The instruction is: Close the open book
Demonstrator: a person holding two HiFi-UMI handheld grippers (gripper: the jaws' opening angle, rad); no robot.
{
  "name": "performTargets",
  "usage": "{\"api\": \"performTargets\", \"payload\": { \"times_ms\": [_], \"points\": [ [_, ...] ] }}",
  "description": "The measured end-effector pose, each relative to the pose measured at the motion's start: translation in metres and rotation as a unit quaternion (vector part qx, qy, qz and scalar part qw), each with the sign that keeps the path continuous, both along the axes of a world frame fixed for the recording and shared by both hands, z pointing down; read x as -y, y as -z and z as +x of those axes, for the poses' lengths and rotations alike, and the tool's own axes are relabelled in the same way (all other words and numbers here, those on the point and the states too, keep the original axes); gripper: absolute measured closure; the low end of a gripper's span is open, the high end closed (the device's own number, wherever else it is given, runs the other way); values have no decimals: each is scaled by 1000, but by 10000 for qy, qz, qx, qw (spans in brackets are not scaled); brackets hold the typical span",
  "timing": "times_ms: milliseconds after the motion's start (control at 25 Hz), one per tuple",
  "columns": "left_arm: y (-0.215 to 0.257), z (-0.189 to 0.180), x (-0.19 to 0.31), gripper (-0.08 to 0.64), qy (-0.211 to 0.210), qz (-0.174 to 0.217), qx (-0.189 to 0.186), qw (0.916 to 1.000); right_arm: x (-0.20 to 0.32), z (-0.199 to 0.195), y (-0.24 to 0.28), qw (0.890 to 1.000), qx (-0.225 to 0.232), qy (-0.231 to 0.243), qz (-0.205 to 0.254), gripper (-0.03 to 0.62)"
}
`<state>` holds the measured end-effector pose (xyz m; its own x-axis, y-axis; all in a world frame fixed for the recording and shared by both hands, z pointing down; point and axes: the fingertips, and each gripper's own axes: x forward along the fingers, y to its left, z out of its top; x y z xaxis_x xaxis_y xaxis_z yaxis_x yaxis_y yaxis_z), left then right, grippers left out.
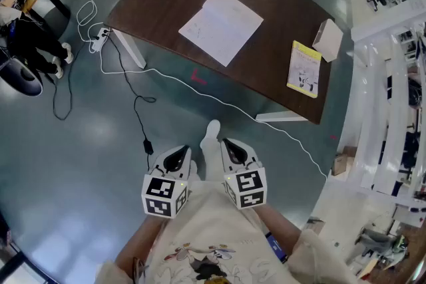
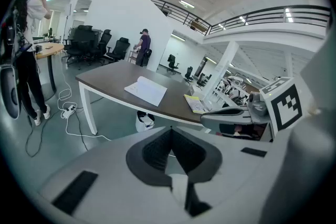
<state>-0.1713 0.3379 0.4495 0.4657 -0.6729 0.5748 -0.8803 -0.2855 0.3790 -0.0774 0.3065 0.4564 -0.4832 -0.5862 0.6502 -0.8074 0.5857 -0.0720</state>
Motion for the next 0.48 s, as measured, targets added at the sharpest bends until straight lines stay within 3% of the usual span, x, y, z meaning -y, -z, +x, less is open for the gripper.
{"api": "performTargets", "payload": {
  "times_ms": [200,480],
  "points": [
    [5,14,-31,555,-45,-28,-81,10000,-37,8,5,10000,28,-31,-88,588],
    [20,24,-33,555,37,149,-21,9999,-56,10,17,9996,241,-97,-65,588]
  ]
}}
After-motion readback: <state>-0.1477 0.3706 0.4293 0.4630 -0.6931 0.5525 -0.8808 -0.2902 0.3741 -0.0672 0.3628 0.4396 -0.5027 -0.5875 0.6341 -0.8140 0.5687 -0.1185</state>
